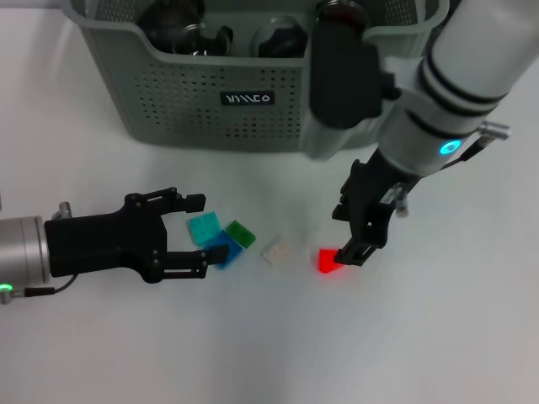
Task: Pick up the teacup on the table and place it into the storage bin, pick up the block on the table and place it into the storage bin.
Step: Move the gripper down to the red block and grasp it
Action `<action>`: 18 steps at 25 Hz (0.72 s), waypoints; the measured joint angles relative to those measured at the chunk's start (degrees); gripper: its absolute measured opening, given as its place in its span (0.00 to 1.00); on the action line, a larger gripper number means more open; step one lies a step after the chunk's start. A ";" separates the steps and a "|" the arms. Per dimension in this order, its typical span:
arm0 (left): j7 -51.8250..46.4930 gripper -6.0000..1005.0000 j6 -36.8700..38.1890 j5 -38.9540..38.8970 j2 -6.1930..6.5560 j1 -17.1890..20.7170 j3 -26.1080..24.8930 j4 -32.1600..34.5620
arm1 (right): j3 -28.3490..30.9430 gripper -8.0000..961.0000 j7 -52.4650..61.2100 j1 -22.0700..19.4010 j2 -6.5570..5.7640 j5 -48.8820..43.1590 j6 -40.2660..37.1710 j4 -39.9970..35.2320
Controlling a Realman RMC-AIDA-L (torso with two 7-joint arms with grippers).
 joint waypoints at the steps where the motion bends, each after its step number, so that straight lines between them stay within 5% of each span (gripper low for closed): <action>1: 0.00 0.85 -0.04 0.00 0.00 0.00 0.00 -0.01 | -1.49 0.70 0.62 0.04 0.03 0.01 1.14 0.22; 10: 0.00 0.85 -0.32 0.00 -0.10 0.00 0.00 -0.10 | -11.25 0.76 3.54 -0.54 0.16 3.71 7.58 0.51; 12: 0.00 0.85 -0.32 0.00 -0.10 0.04 0.00 -0.10 | -12.69 0.95 3.95 -0.58 0.18 4.31 8.36 0.72; 18: 0.08 0.85 -0.39 0.00 -0.10 0.10 0.00 -0.10 | -14.98 0.94 5.15 -0.74 0.18 4.33 10.01 1.27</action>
